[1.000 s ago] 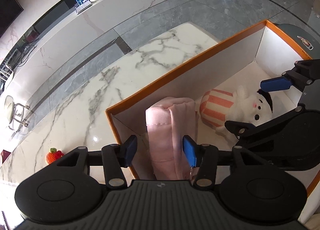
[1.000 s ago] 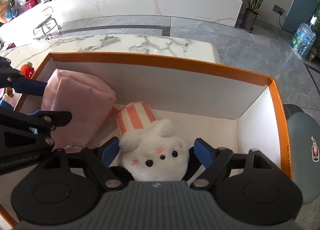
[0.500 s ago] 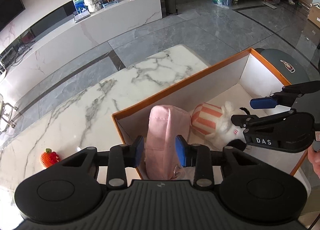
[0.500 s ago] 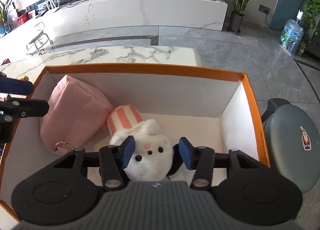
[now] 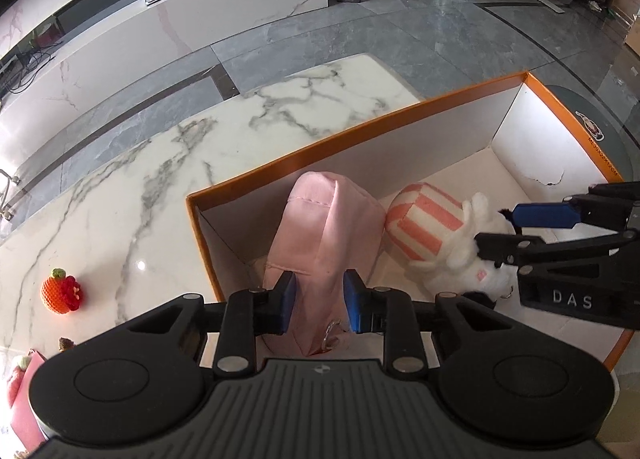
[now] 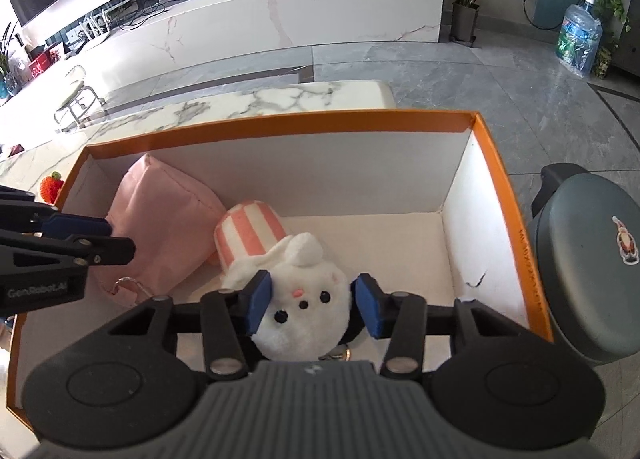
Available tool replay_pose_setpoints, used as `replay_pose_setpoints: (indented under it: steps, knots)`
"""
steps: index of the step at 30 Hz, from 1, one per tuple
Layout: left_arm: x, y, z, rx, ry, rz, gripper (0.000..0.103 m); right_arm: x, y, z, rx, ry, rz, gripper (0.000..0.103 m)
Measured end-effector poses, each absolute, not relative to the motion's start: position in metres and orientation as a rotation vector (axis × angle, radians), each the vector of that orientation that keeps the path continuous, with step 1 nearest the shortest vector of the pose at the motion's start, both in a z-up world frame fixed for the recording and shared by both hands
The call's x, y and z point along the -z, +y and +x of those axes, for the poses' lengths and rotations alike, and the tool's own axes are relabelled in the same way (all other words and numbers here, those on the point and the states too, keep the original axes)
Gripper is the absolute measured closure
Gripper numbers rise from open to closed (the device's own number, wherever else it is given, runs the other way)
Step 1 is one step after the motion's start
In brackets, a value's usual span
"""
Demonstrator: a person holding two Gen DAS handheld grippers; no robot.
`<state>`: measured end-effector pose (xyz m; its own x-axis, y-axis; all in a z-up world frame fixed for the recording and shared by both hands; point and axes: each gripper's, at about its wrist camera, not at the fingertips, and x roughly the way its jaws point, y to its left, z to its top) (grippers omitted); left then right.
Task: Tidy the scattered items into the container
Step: 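Open both grippers to drop the pouch and bunny into the box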
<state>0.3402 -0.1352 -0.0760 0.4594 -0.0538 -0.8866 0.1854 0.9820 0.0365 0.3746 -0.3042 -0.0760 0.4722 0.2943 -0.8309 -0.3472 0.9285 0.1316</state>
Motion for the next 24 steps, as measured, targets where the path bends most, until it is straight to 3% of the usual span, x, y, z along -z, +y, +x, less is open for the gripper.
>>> replay_pose_setpoints:
  steps: [19, 24]
  knots:
    - [0.062, -0.145, 0.331, 0.201, 1.0, 0.139, 0.072, 0.069, -0.287, 0.36, -0.508, 1.007, -0.007, 0.054]
    - [0.052, -0.139, 0.316, 0.197, 0.967, 0.127, 0.068, 0.06, -0.291, 0.354, -0.489, 0.959, 0.001, 0.047]
